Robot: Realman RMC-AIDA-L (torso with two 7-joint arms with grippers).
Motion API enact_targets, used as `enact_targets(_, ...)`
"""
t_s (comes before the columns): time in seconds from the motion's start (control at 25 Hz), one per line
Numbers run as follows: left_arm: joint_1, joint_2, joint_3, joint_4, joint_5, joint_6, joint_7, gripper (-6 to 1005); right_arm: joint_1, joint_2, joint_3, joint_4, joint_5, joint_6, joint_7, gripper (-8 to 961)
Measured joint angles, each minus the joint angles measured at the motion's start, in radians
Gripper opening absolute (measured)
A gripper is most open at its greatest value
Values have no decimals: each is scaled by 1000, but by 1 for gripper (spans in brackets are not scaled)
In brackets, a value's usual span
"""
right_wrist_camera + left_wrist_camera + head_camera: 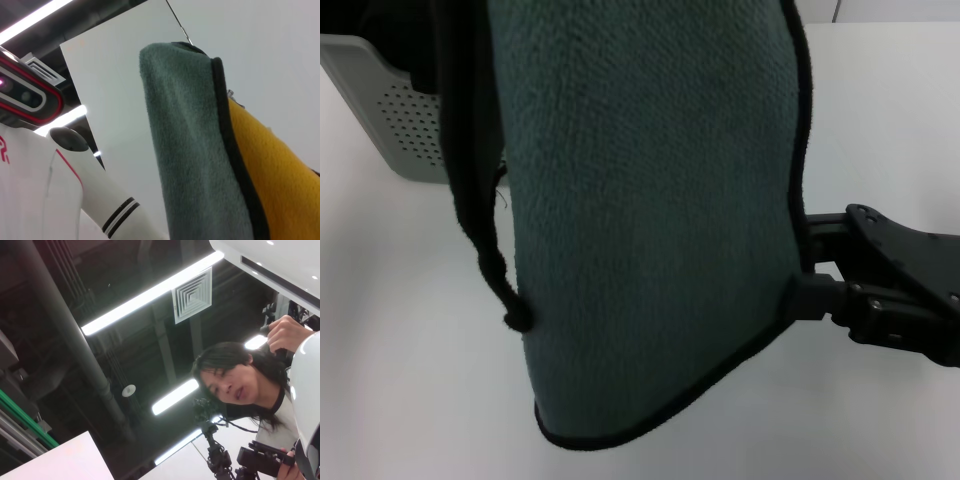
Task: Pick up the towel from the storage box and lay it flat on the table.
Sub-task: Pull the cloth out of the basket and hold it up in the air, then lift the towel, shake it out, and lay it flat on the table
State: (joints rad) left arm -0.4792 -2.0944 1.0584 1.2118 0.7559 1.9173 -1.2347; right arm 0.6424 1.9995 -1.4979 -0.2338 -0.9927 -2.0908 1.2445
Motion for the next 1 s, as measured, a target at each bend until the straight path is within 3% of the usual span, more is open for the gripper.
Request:
enact_targets(0.76, 28, -1, 0, -10, 37, 0, 8, 30, -31, 3, 55, 3, 1, 9, -19, 150)
enact_targets(1.0, 59, -1, 0, -14, 156, -14, 4, 31, -35, -19, 91, 1, 2, 22, -3, 64)
